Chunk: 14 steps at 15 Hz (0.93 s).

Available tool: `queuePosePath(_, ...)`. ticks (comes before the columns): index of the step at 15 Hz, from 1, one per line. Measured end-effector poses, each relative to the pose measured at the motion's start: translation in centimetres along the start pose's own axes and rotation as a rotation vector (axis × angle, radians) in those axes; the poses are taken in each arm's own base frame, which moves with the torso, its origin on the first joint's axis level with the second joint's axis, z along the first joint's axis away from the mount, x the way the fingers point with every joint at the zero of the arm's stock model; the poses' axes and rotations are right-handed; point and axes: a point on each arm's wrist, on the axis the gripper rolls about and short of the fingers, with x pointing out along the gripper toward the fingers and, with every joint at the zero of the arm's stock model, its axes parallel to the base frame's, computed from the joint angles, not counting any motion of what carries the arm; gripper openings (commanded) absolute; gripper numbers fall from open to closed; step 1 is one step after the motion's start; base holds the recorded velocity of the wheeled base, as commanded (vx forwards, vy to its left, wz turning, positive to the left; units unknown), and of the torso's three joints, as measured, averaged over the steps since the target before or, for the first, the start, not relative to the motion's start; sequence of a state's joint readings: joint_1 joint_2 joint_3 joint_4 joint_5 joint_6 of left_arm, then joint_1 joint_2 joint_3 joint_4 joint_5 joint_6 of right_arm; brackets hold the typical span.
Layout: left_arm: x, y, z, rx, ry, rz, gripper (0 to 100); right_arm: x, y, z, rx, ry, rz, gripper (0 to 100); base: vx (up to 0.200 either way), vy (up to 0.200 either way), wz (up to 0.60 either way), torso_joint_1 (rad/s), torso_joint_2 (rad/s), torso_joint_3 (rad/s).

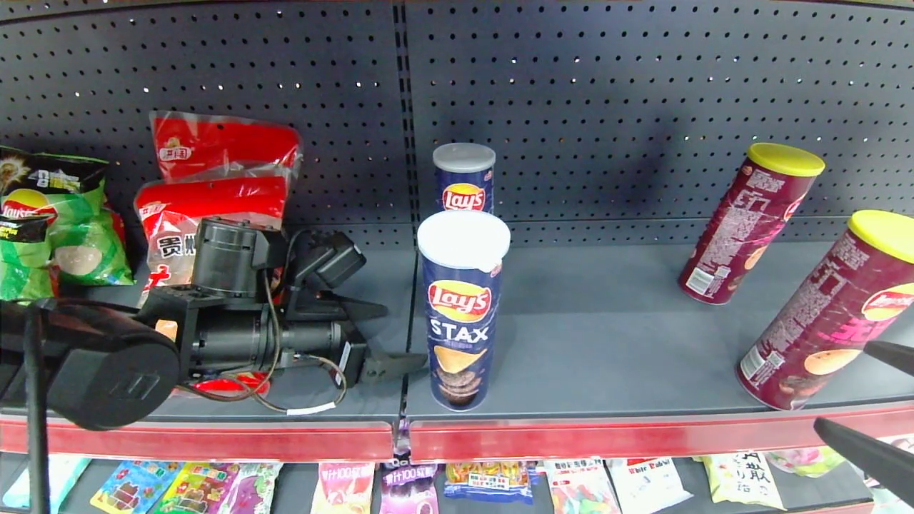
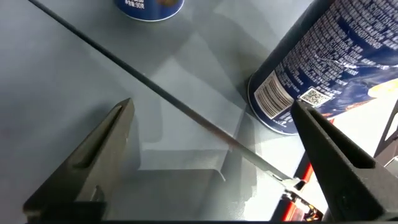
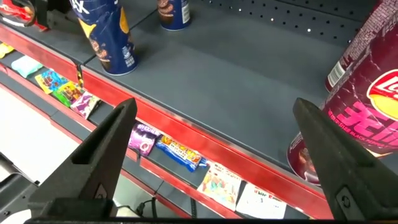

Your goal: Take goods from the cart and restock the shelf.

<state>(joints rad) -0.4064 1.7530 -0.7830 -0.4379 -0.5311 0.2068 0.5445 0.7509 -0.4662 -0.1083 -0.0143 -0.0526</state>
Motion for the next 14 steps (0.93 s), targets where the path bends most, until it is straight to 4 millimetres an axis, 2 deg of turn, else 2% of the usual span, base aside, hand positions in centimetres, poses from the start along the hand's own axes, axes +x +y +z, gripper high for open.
queuePosePath(6,-0.3,0.2,-0.4,-0.010,0.009,0.019,100,0.0,0.0,-0.3,0.007,0.010,0.000,100,0.000,0.000,0.00,0.000,0.00,0.000)
queuePosePath(8,-1.4,0.5,-0.7,-0.021,0.010,0.065,100,-0.1,0.0,-1.1,0.006,0.028,-0.002,100,0.000,0.000,0.00,0.000,0.00,0.000)
queuePosePath(9,-2.7,0.7,-0.8,-0.021,0.002,0.108,100,-0.2,0.0,-1.8,0.007,0.038,-0.011,100,0.000,0.000,0.00,0.000,0.00,0.000)
queuePosePath(11,-6.6,0.5,-1.0,-0.020,-0.016,0.237,100,-0.7,-0.2,-3.5,0.010,0.068,-0.096,100,0.000,0.000,0.00,0.000,0.00,0.000)
queuePosePath(14,-13.7,-2.2,-2.3,-0.075,0.001,0.425,100,-1.8,-1.0,-5.0,0.027,0.084,-0.361,100,0.000,0.000,0.00,0.000,0.00,0.000)
